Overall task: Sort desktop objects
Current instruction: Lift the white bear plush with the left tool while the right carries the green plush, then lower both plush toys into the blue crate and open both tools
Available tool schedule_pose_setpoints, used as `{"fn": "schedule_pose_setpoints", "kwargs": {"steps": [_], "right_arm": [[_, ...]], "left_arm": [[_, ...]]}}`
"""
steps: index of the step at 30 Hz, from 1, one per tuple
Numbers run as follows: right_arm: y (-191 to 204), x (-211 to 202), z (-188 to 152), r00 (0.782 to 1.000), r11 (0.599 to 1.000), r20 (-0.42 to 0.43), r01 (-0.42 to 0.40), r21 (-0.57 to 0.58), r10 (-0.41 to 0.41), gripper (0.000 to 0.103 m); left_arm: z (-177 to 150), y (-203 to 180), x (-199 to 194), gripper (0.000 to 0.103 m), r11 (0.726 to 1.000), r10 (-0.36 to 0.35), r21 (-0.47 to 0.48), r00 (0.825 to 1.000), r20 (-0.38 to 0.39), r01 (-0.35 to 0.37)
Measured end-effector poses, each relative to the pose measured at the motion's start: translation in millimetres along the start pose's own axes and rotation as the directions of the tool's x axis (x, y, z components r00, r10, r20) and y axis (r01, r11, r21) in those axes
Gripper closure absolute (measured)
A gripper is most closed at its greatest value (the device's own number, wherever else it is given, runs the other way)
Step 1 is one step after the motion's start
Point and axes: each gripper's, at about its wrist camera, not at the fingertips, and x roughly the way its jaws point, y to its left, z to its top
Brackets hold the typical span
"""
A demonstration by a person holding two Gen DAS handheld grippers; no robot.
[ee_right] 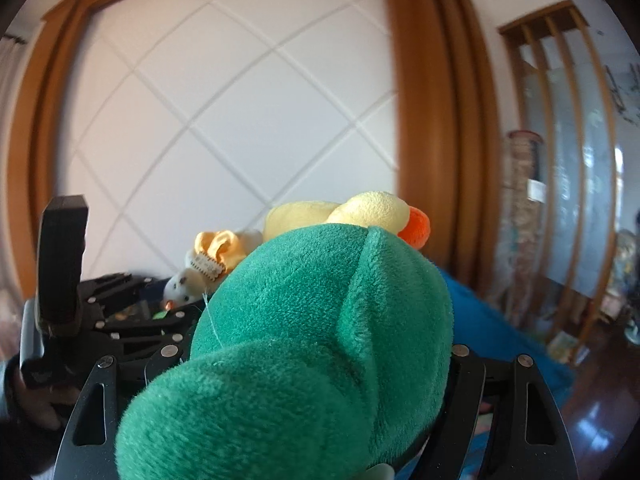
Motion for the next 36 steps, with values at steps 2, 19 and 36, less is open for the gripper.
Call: {"fn": "schedule_pose_setpoints", "kwargs": {"steps": [2, 19, 36], "right_arm": [[-33, 6, 4, 1.000, 1.000, -0.007, 0.014, 0.018, -0.014, 0.023], [-175, 115, -11, 0.966, 0.993, -0.258, 0.044, 0.108, -0.014, 0.013], [-170, 58, -7, 0.995, 0.982, -0.090, -0.024, 0.188, 0.042, 0.005]], "left_arm": [[14, -25, 16, 0.060, 1.000, 0.021, -0.008, 1.000, -0.007, -0.021], [72, -95, 103, 0.010, 0.987, 0.154, -0.021, 0.982, -0.108, -0.157], [63, -87, 86, 0.009, 0.969, 0.229, -0.078, 0.970, -0.077, -0.235]]}}
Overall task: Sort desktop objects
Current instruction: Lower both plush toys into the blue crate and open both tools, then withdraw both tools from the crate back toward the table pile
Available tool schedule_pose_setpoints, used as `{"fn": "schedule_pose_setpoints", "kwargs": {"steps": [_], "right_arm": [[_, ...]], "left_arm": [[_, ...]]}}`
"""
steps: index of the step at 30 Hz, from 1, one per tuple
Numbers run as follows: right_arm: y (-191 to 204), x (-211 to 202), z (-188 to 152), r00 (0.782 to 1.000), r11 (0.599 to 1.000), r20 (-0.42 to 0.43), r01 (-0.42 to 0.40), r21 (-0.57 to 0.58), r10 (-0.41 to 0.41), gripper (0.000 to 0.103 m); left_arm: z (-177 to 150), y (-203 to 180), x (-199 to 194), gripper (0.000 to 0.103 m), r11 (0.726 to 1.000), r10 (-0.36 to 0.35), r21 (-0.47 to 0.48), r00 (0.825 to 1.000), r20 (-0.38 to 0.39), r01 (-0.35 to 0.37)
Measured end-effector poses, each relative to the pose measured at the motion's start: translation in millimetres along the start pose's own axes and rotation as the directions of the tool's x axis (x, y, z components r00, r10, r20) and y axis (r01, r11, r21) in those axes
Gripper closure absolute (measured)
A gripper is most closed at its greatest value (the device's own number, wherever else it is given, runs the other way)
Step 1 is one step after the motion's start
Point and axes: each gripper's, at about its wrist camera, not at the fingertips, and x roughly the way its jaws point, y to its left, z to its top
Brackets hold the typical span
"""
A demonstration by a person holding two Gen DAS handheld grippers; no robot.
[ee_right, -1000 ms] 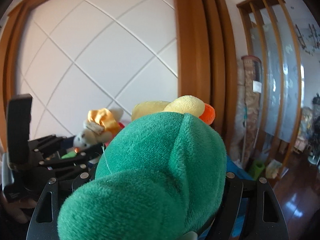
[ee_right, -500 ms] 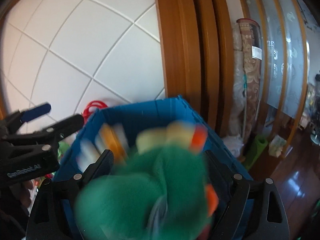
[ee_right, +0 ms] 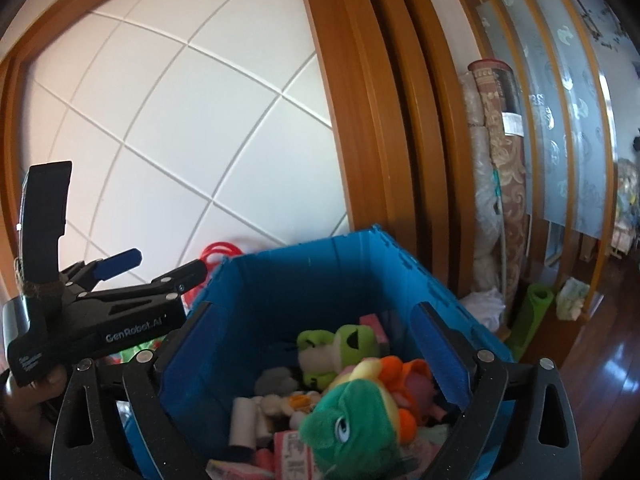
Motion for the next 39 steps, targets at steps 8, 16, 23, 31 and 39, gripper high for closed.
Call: {"fn": "schedule_pose_setpoints", "kwargs": {"steps": [8, 16, 23, 31, 39], "right_arm": [[8, -19, -10, 0.999, 0.999, 0.004, -0.036, -0.010, 0.036, 0.005], [33, -37, -16, 0.994, 0.994, 0.024, -0.106, -0.031, 0.107, 0.004], [84, -44, -26, 0.984, 0.981, 0.005, -0.175, -0.082, 0.176, 0.003], [163, -39, -53, 0.962, 0.951, -0.044, -0.273, -0.142, 0.270, 0.001], [268, -6, -90, 0.936, 0.926, -0.129, -0.344, -0.153, 0.327, 0.001]], "left_arm": [[-7, 14, -29, 0.009, 0.996, 0.070, -0.055, 0.997, 0.041, -0.068], [-26, 43, -64, 0.009, 0.978, 0.198, -0.086, 0.976, 0.089, -0.190], [-54, 90, -85, 0.009, 0.958, 0.262, -0.131, 0.964, 0.040, -0.254], [-123, 193, -132, 0.009, 0.912, 0.383, -0.162, 0.924, -0.003, -0.378], [-194, 346, -173, 0.009, 0.851, 0.498, -0.136, 0.862, -0.093, -0.507]]}}
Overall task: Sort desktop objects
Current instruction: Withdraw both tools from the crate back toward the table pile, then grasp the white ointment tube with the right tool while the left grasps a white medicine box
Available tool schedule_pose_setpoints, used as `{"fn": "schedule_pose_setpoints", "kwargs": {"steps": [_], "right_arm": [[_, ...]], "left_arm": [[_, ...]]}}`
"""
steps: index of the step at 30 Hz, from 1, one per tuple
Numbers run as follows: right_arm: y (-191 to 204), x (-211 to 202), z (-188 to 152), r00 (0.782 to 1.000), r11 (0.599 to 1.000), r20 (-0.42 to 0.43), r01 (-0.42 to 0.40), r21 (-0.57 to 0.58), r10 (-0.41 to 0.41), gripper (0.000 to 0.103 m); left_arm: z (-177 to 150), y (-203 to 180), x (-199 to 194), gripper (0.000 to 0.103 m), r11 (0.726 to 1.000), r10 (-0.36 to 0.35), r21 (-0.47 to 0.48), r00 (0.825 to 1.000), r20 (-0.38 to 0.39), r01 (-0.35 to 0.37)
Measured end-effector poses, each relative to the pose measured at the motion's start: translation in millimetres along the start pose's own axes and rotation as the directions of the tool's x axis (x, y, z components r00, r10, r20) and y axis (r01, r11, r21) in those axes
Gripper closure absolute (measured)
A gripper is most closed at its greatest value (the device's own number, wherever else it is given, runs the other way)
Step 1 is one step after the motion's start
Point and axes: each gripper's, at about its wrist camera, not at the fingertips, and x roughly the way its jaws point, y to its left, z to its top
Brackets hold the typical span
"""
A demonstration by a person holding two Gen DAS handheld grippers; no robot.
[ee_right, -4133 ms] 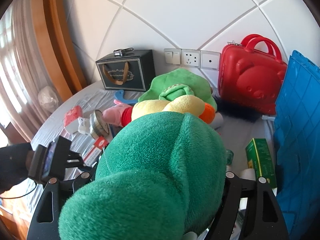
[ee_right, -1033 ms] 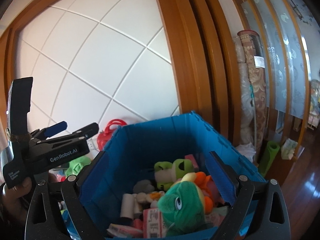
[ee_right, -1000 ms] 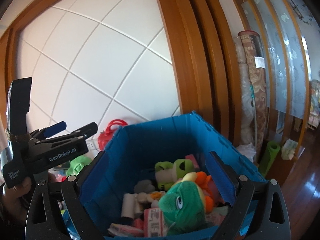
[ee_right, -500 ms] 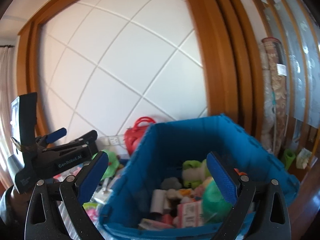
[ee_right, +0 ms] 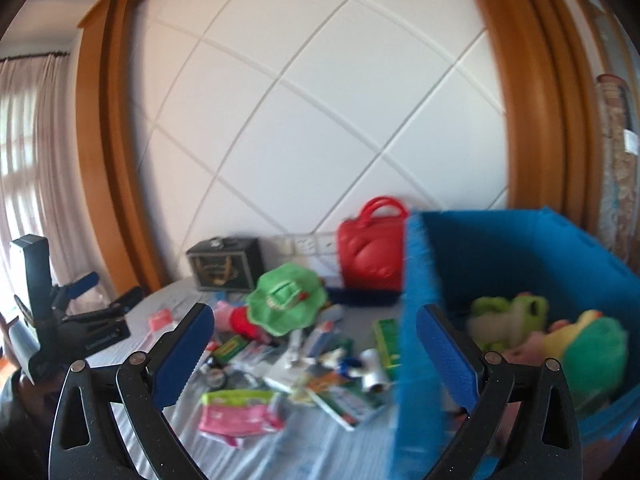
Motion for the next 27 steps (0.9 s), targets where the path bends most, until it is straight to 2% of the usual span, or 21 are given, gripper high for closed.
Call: {"fn": "schedule_pose_setpoints", "kwargs": {"steps": [4, 10, 15, 17, 18, 21, 22, 25, 27], "right_arm": [[35, 39, -15, 0.999, 1.000, -0.045, -0.026, 0.014, 0.027, 0.001], [61, 100, -61, 0.984, 1.000, -0.177, 0.007, -0.019, -0.010, 0.001], [51, 147, -112, 0.937, 0.998, -0.348, -0.005, -0.065, -0.018, 0.001], [44, 162, -126, 0.921, 0.998, -0.391, -0.025, -0.062, -0.002, 0.001], [41, 169, -134, 0.913, 0.998, -0.409, -0.038, -0.057, 0.011, 0.001], [38, 196, -155, 0.881, 0.996, -0.470, -0.081, -0.029, 0.058, 0.001], [40, 210, -165, 0.860, 0.995, -0.505, -0.102, -0.017, 0.079, 0.001], [49, 241, -187, 0.815, 0.986, -0.562, -0.169, 0.003, 0.142, 0.003], [58, 263, -200, 0.799, 0.981, -0.583, -0.192, -0.017, 0.147, 0.006]], "left_arm": [[-23, 46, 29, 0.009, 1.000, -0.016, 0.015, 0.998, -0.053, 0.017], [-57, 68, 75, 0.009, 0.997, -0.073, 0.017, 0.989, -0.131, 0.076], [-84, 61, 111, 0.009, 0.992, -0.119, 0.013, 0.974, -0.192, 0.124], [-91, 55, 124, 0.009, 0.993, -0.108, 0.019, 0.969, -0.224, 0.116], [-94, 51, 131, 0.009, 0.991, -0.126, 0.013, 0.961, -0.245, 0.133], [-101, 42, 141, 0.009, 0.989, -0.130, 0.029, 0.956, -0.265, 0.143], [-103, 40, 144, 0.009, 0.989, -0.132, 0.033, 0.954, -0.271, 0.146], [-111, 40, 151, 0.009, 0.990, -0.128, 0.020, 0.947, -0.295, 0.140], [-116, 42, 155, 0.009, 0.991, -0.119, 0.017, 0.941, -0.316, 0.131]]}}
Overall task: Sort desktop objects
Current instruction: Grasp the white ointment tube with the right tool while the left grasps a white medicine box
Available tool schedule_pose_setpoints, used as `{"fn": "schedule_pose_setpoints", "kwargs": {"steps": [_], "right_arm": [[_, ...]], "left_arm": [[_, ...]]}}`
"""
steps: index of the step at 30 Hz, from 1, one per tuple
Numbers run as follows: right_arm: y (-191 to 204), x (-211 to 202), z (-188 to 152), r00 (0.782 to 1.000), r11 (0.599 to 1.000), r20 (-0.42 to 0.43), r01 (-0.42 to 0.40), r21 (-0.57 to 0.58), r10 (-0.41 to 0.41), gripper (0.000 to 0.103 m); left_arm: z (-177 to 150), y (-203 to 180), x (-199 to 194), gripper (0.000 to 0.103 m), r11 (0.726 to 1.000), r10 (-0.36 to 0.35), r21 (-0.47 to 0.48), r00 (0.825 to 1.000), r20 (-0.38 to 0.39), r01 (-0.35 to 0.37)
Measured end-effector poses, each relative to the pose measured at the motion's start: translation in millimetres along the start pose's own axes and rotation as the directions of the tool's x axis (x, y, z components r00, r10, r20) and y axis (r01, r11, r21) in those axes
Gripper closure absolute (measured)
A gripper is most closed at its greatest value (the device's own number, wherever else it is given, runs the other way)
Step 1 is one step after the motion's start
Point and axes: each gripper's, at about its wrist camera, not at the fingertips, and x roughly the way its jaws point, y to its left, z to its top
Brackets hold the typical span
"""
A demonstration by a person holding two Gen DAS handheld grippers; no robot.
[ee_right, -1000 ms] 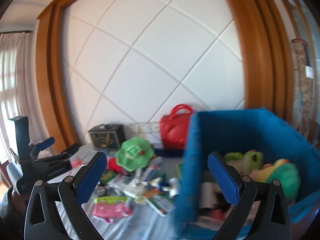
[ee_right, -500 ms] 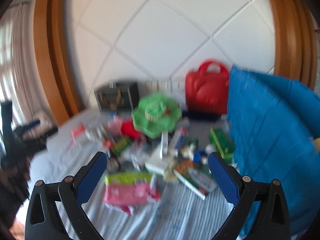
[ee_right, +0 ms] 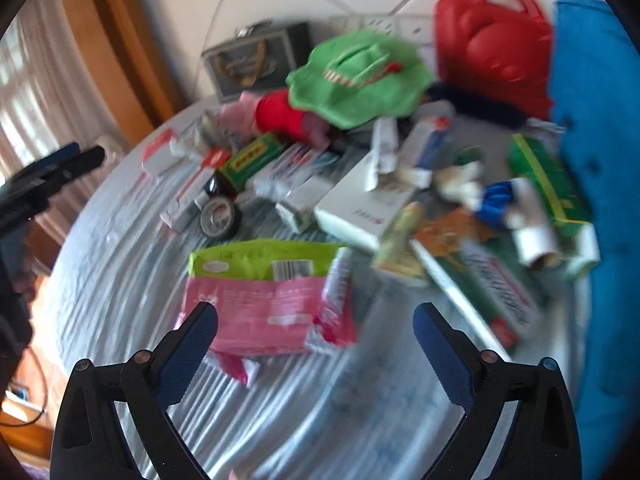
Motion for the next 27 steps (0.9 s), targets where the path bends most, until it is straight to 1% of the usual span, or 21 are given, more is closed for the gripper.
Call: {"fn": "schedule_pose_setpoints", "kwargs": {"steps": [2, 3, 4, 5, 7, 8, 9, 10, 11, 12, 14, 15, 17, 20, 23, 25, 27], "right_arm": [[0, 23, 2, 0.999, 1.000, -0.030, 0.011, -0.020, -0.012, 0.014], [-2, 40, 3, 0.998, 0.999, -0.062, 0.029, -0.019, -0.030, 0.025], [-4, 49, 2, 0.996, 0.999, -0.079, 0.030, -0.012, -0.031, 0.032], [-8, 61, 1, 0.994, 1.000, -0.105, 0.027, 0.002, -0.027, 0.036], [-14, 80, -2, 0.988, 0.999, -0.151, 0.038, 0.020, -0.034, 0.053], [-14, 81, -3, 0.990, 0.999, -0.139, 0.038, 0.016, -0.036, 0.055], [-13, 82, -3, 0.989, 0.999, -0.140, 0.043, 0.004, -0.042, 0.066], [-11, 81, -1, 0.989, 0.999, -0.139, 0.051, -0.005, -0.051, 0.080], [-10, 80, 0, 0.988, 0.998, -0.136, 0.068, -0.017, -0.069, 0.084], [-10, 78, 1, 0.988, 0.997, -0.134, 0.071, -0.023, -0.074, 0.084], [-15, 73, -1, 0.990, 0.999, -0.134, 0.036, 0.011, -0.034, 0.084], [-18, 66, -3, 0.992, 0.999, -0.128, 0.022, 0.035, -0.018, 0.084], [-24, 52, -7, 0.994, 0.997, -0.109, -0.012, 0.075, 0.020, 0.084], [-25, 29, -13, 0.997, 0.997, -0.081, -0.006, 0.077, 0.012, 0.084], [-26, 10, -16, 0.998, 0.998, -0.061, 0.011, 0.061, -0.008, 0.084], [-27, -11, -17, 0.999, 0.998, -0.032, 0.002, 0.067, 0.000, 0.084], [-25, -20, -18, 0.999, 0.998, -0.019, 0.039, 0.046, -0.038, 0.084]], "left_arm": [[-5, 4, 3, 0.009, 1.000, 0.011, -0.002, 1.000, -0.019, -0.011], [-7, 6, 4, 0.009, 1.000, 0.017, -0.004, 0.999, -0.027, -0.017], [-9, 8, 5, 0.009, 1.000, 0.020, -0.005, 0.999, -0.033, -0.020], [-11, 9, 6, 0.009, 1.000, 0.014, -0.003, 0.999, -0.038, -0.015], [-14, 9, 10, 0.009, 1.000, 0.007, 0.015, 0.999, -0.045, -0.007], [-14, 8, 12, 0.009, 1.000, 0.008, 0.026, 0.999, -0.047, -0.007], [-15, 7, 14, 0.009, 0.999, 0.006, 0.031, 0.999, -0.048, -0.005], [-14, 5, 18, 0.009, 0.999, -0.003, 0.031, 0.999, -0.054, 0.004], [-14, 3, 21, 0.009, 1.000, -0.010, 0.029, 0.998, -0.060, 0.012], [-13, -1, 26, 0.009, 0.999, -0.022, 0.027, 0.998, -0.065, 0.024], [-11, -9, 30, 0.009, 0.998, -0.046, 0.036, 0.997, -0.067, 0.049], [-10, -16, 32, 0.009, 0.996, -0.069, 0.051, 0.995, -0.067, 0.072], [-9, -35, 37, 0.009, 0.985, -0.124, 0.111, 0.990, -0.065, 0.130], [-9, -55, 44, 0.009, 0.970, -0.166, 0.166, 0.983, -0.077, 0.177], [-7, -72, 49, 0.009, 0.960, -0.207, 0.171, 0.974, -0.087, 0.220], [-5, -82, 50, 0.009, 0.953, -0.234, 0.175, 0.968, -0.089, 0.246], [-4, -91, 53, 0.009, 0.946, -0.245, 0.196, 0.965, -0.093, 0.259]]}}
